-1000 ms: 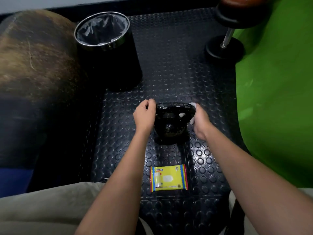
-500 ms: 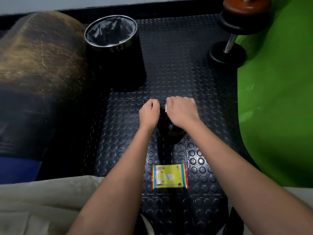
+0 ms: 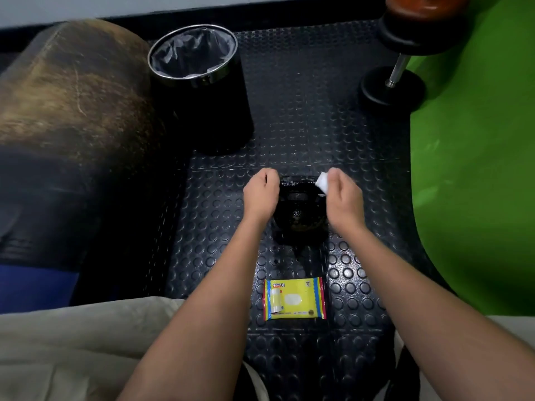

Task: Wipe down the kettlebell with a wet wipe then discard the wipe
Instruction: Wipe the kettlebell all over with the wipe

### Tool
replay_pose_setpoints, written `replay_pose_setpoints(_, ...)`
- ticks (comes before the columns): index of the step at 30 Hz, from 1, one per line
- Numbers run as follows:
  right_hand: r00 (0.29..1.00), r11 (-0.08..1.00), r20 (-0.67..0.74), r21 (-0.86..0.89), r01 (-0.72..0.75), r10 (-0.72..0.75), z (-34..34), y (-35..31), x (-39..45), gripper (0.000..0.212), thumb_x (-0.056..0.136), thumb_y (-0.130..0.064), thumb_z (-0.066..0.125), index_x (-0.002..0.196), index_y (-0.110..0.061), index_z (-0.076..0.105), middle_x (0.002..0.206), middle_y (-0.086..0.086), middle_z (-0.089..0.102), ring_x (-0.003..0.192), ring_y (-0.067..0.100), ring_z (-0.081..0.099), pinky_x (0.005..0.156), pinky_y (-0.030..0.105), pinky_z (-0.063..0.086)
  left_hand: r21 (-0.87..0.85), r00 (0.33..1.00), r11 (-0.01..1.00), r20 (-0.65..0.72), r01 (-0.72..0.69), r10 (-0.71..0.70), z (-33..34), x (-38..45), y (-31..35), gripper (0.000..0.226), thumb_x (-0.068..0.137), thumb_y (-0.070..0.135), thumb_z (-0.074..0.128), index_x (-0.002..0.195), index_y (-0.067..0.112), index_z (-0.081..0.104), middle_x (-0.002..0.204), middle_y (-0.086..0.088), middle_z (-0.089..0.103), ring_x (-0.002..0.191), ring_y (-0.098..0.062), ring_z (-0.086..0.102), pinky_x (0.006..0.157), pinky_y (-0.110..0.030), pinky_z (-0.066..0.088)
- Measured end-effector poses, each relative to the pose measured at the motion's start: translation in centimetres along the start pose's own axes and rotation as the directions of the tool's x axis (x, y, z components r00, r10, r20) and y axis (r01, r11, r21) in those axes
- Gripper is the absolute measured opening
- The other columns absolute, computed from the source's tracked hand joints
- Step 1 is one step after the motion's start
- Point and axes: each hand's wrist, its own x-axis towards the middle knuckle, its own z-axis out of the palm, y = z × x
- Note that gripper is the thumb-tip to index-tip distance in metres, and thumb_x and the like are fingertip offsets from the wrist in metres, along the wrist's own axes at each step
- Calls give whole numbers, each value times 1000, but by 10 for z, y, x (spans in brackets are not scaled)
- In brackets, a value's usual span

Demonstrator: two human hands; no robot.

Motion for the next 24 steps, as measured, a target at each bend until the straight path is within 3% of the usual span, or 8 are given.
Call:
replay_pose_setpoints(3,919,888,123,240,-393,374,-5,-2,10,39,104,-42,33,98,-21,65,78,-2,50,68,15,46,60,34,36,-8,1000,1000,-4,12,-12,1,-1,1,32,97,23,37,65,20,36,66,9,42,63,-10,36,58,-28,33)
replay_pose_setpoints(6,875,852,180,206,-481,450,-8,-4,18,38,100,-39,34,93,-14,63,83,5,56,77,22,50,66,37,35,3,1000,1000,-8,22,-22,1,-2,1,32,98,23,37,66,19,36,68,8,42,64,-11,36,58,-30,32)
replay_pose_setpoints(8,901,907,178,79,-414,396,-8,-9,22,39,100,-36,33,93,-15,64,81,3,59,72,21,50,64,36,34,-2,999,999,-10,32,-32,-1,-3,0,32,99,24,36,67,18,36,67,8,41,64,-11,35,57,-29,32)
replay_pose_setpoints(11,967,964,191,-236,-119,166,-8,-28,25,42,101,-33,27,75,-13,52,78,5,58,73,24,50,67,38,35,-1,999,1000,-8,32,-32,-2,-3,-2,32,99,23,36,67,18,36,67,7,41,63,-11,35,57,-28,32)
replay_pose_setpoints(15,950,741,203,-595,311,-236,11,-43,18,49,104,-30,24,86,-14,67,93,10,71,86,34,62,87,42,41,-15,999,999,-14,42,-42,-1,0,-2,32,98,22,38,66,18,36,67,6,42,65,-12,36,60,-30,33)
replay_pose_setpoints(20,877,737,189,-480,476,-443,8,-19,14,38,107,-34,30,75,-24,47,73,-8,52,72,21,49,91,40,37,-64,998,996,27,53,-52,-4,2,-5,27,98,24,39,72,17,41,72,4,44,69,-11,38,62,-28,36)
replay_pose_setpoints(22,918,839,122,-375,394,-377,1,-5,12,38,107,-32,30,74,-21,45,69,-9,46,71,18,45,88,38,38,-43,998,998,43,36,-34,-4,1,-5,29,100,24,37,71,18,38,72,5,42,68,-10,37,62,-28,34)
replay_pose_setpoints(24,987,976,22,-146,162,-160,-3,-4,7,40,106,-32,31,75,-14,49,69,-7,48,69,16,46,73,36,38,-28,999,1000,46,11,-10,-4,-1,-5,29,101,24,36,73,16,37,72,5,41,68,-10,36,61,-26,33)
